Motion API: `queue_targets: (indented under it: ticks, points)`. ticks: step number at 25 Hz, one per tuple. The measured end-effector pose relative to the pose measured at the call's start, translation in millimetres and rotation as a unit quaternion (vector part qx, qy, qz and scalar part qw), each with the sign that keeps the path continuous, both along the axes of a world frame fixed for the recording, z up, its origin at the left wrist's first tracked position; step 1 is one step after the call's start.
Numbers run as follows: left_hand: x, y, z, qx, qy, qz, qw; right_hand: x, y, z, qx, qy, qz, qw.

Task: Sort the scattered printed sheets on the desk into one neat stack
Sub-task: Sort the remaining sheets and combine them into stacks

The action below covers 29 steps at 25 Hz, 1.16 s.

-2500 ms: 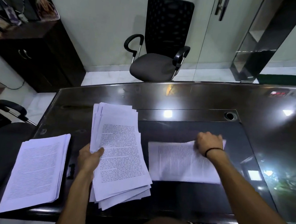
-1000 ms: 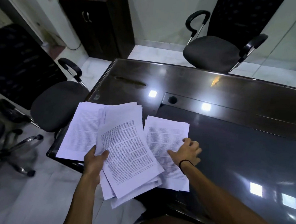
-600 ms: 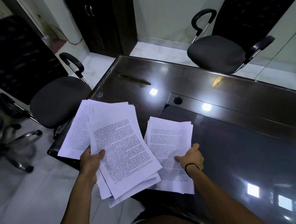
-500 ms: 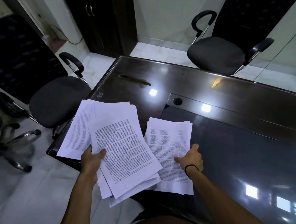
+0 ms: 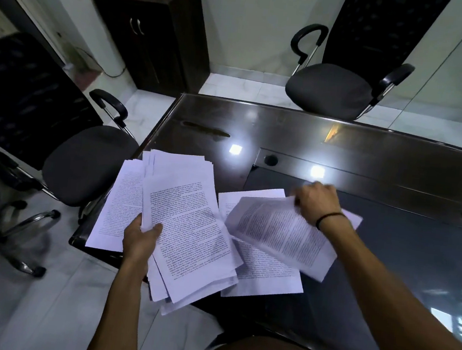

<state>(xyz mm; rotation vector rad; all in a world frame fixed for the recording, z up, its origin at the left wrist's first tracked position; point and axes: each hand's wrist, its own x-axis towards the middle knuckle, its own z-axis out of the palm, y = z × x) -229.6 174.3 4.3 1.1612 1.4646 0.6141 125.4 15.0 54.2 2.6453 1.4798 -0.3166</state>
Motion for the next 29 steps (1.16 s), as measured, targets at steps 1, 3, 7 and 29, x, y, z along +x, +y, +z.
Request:
queue_targets:
  ticks: [1, 3, 7, 29]
  points:
    - [4, 3, 3, 0.007, 0.005, -0.014, 1.0, 2, 9, 17, 0.011, -0.039, 0.054, 0.998]
    - [16, 6, 10, 0.016, 0.012, -0.05, 0.999, -10, 28, 42, 0.031, -0.076, 0.138, 0.987]
    - [43, -4, 24, 0.052, 0.055, -0.141, 0.987, -49, 49, 67, 0.131, -0.176, 0.321, 0.921]
    - [-9, -41, 3, -0.162, -0.174, 0.006, 0.971, -142, 37, -43, 0.14, 0.502, -0.15, 0.84]
